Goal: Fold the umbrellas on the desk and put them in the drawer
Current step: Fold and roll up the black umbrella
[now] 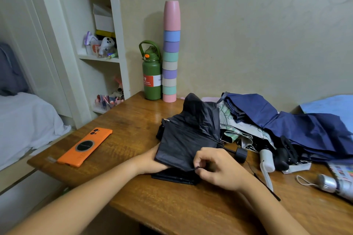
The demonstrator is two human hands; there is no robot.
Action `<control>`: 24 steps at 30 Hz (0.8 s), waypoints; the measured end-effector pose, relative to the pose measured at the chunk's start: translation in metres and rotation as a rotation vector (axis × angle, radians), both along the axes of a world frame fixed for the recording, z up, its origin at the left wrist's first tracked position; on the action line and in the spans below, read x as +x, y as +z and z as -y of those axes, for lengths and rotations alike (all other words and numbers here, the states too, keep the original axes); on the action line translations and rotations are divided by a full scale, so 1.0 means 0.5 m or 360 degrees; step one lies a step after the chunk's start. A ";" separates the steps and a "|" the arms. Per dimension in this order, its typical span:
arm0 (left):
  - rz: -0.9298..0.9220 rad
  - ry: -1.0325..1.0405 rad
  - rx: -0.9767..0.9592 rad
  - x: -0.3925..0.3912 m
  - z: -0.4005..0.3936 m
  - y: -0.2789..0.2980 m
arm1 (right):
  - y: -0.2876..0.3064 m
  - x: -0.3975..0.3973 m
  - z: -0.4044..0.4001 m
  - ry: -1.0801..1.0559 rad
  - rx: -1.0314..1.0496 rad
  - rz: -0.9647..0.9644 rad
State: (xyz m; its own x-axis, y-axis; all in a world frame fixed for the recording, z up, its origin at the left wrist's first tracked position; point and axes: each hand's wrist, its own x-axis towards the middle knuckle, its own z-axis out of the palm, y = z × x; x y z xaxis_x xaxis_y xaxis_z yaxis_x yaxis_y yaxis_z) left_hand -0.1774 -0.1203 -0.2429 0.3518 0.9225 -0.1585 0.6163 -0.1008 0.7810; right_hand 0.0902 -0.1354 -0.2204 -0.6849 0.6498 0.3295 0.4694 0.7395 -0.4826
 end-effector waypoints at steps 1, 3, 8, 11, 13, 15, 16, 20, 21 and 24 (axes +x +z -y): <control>0.0162 0.0074 -0.0022 -0.001 -0.004 0.010 | -0.002 -0.001 0.000 0.0014 -0.0007 0.0006; 0.0560 0.0281 -0.0109 0.002 -0.014 0.036 | -0.004 -0.002 -0.001 0.0022 -0.0017 0.0026; 0.1045 0.0432 -0.0432 0.000 -0.063 0.051 | -0.011 -0.008 -0.002 0.0047 0.0015 0.0085; 0.0591 0.0622 -0.0073 0.017 -0.077 0.058 | -0.013 -0.007 -0.004 0.0069 -0.0025 0.0072; 0.0497 0.0721 0.0033 0.027 -0.091 0.050 | -0.013 -0.005 -0.005 0.0075 -0.0076 0.0055; 0.0478 0.0823 0.0052 0.037 -0.100 0.042 | -0.014 -0.004 -0.007 0.0082 -0.0100 0.0030; 0.0426 0.0884 0.0090 0.042 -0.108 0.036 | -0.016 -0.004 -0.007 0.0084 -0.0106 0.0023; -0.0011 0.1273 0.0424 0.081 -0.087 0.041 | -0.021 -0.004 -0.011 0.0076 -0.0118 0.0017; -0.0203 0.1302 0.0643 0.087 -0.073 0.048 | -0.021 -0.004 -0.011 0.0072 -0.0118 0.0015; -0.0668 0.0808 0.1548 0.099 -0.036 0.057 | -0.022 -0.004 -0.011 0.0060 -0.0120 0.0015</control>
State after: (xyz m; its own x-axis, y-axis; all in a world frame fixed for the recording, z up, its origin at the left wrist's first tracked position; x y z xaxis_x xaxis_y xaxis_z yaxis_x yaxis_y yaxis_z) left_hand -0.1281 -0.1024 -0.2142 -0.0032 0.7384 0.6744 0.9482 -0.2120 0.2366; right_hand 0.0882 -0.1299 -0.2312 -0.7124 0.6461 0.2740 0.4465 0.7184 -0.5334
